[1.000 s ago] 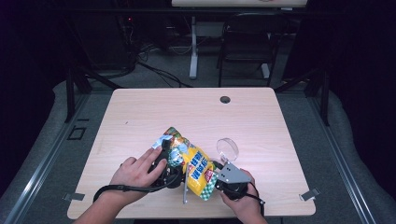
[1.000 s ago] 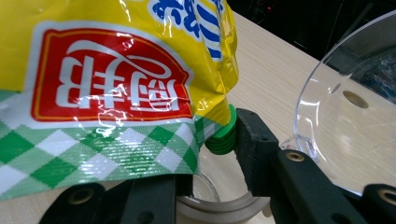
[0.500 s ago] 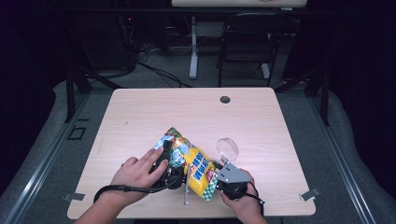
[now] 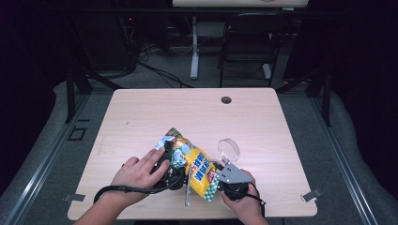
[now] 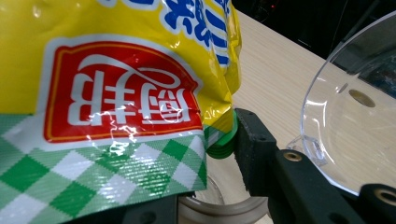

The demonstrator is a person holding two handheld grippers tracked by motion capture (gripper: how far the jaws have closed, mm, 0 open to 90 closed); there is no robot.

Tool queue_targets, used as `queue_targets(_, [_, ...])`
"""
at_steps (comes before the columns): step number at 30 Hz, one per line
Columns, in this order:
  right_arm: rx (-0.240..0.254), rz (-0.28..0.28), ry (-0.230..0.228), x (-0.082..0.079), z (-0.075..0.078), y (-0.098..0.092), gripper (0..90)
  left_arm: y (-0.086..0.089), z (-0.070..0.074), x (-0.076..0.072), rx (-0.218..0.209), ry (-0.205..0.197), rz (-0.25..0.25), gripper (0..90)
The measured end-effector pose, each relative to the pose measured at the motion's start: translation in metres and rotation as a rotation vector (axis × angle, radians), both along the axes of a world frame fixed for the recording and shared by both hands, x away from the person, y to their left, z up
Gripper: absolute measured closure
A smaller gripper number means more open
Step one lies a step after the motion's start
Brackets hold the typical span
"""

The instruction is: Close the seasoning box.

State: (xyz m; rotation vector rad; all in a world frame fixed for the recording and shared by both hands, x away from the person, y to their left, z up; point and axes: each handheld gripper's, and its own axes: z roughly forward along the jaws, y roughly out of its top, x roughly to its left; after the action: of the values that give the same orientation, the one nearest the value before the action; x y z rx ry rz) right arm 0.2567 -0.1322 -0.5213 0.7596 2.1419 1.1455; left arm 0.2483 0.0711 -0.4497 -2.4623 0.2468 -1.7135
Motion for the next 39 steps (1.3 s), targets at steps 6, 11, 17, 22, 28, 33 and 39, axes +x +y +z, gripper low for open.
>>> queue_targets(6, [0.003,0.002,0.004,0.0,-0.0001,0.0006,70.7,0.0001,0.0001,-0.0008,0.004,-0.001,0.002,59.6])
queue_targets(11, [0.001,0.005,0.008,0.0004,-0.0003,0.0015,70.7,0.0001,0.0005,-0.0017,0.01,0.002,0.005,59.6])
queue_targets(17, [0.004,0.008,0.011,0.0007,-0.0005,0.0017,70.7,-0.0007,0.0011,-0.002,0.017,0.001,0.005,59.6])
queue_targets(22, [0.008,0.009,0.012,0.0011,-0.0007,0.0009,70.7,-0.0017,0.002,-0.0021,0.022,0.0,0.003,59.6])
queue_targets(28, [0.005,0.011,0.014,0.0013,-0.0007,0.0007,70.7,-0.0024,0.0031,-0.0032,0.035,-0.009,-0.001,59.6])
queue_targets(33, [0.004,0.009,0.013,0.001,-0.0005,0.001,70.8,-0.0027,0.0038,-0.0037,0.041,-0.006,0.001,59.6])
queue_targets(39, [0.007,0.01,0.015,0.0003,-0.0002,0.001,70.7,-0.0032,0.0052,-0.0042,0.045,-0.004,0.003,59.6])
